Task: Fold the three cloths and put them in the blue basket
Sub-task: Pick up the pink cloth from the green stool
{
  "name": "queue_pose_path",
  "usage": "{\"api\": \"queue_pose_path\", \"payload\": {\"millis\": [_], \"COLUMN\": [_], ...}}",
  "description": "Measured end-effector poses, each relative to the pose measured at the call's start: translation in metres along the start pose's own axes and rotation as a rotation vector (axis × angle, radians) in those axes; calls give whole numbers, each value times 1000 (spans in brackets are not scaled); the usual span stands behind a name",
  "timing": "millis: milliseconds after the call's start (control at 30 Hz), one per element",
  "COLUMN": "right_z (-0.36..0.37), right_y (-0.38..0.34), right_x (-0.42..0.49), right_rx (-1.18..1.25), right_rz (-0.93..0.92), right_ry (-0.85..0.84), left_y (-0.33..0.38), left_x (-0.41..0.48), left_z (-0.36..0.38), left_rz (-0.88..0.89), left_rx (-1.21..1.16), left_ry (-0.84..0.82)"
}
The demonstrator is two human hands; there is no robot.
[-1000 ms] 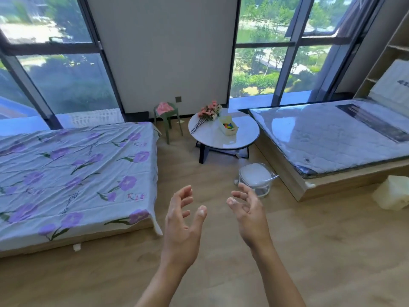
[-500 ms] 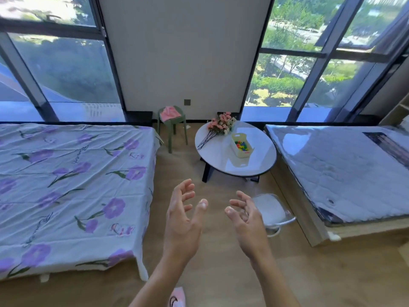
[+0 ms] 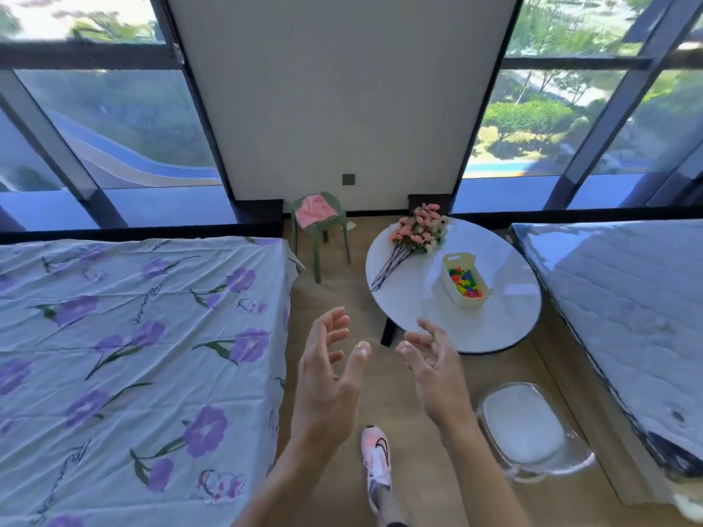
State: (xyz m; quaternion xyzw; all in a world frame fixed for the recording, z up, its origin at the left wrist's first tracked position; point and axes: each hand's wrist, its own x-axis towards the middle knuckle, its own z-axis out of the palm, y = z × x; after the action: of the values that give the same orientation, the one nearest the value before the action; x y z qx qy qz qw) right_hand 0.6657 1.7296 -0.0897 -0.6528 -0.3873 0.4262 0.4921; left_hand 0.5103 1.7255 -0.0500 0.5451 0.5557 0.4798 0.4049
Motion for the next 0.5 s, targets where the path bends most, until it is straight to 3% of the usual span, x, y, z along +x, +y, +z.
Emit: {"api": "queue_pose_path", "payload": {"millis": [500], "right_z": [105], "right_y": [-80], "right_x": [340], "right_rx": [-75], "right_rz": [24], "right_ry": [-230], "left_y": [-9], "left_x": [311], "left_z": [35], "left_rz": [-107], "left_rx": [-6], "left_ry": [115]}}
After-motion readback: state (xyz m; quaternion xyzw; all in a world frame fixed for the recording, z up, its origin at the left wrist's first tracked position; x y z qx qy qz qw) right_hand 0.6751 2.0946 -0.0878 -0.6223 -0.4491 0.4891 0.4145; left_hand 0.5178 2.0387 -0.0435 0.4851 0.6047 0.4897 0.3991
